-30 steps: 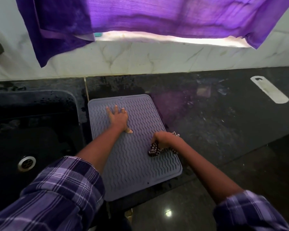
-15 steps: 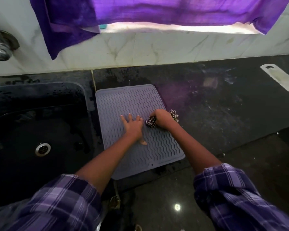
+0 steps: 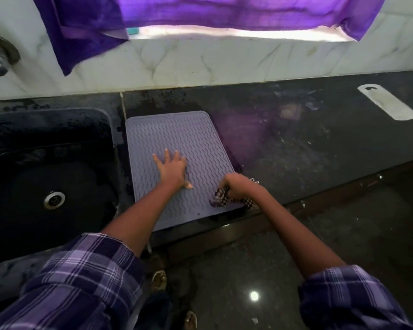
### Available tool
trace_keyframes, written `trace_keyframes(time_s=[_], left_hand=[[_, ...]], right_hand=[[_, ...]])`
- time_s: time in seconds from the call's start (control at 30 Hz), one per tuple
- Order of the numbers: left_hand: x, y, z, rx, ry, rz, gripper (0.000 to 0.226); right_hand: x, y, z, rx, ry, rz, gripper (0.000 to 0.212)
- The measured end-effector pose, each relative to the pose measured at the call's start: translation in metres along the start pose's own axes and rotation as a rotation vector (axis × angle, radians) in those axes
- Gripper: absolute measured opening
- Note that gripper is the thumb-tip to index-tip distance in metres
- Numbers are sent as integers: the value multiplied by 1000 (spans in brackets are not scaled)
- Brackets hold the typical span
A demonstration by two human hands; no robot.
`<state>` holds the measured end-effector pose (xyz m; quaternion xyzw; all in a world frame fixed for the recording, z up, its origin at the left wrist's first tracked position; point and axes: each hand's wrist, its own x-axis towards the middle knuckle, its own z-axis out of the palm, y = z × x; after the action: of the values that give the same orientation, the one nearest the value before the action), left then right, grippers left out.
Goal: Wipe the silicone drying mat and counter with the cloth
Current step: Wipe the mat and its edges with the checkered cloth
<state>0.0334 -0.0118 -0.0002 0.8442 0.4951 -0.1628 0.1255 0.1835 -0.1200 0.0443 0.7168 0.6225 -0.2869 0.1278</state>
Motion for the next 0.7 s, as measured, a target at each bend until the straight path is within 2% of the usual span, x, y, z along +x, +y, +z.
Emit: trace_keyframes(time_s=[0.1, 0.17, 0.3, 0.47, 0.57, 0.6, 0.7], left_hand=[[-12, -4, 0, -126, 18, -38, 66], [-18, -7, 2, -106, 27, -59, 53], [-21, -7, 8, 41, -31, -54, 58], [-15, -2, 7, 122, -30, -67, 58], [-16, -2, 12, 115, -30, -79, 58], [-17, -1, 14, 108, -24, -87, 58], [-20, -2, 17, 82, -2, -106, 58]], right_hand=[[14, -13, -16, -18, 234, -29, 46], [25, -32, -8, -68, 282, -39, 43], [31, -41, 24, -167, 319, -24, 38], [-12, -17, 46, -116, 106, -103, 42], [-9, -13, 31, -128, 6, -94, 46], [-3, -16, 23, -148, 31, -89, 45], [11, -29, 15, -170, 268, -107, 42]])
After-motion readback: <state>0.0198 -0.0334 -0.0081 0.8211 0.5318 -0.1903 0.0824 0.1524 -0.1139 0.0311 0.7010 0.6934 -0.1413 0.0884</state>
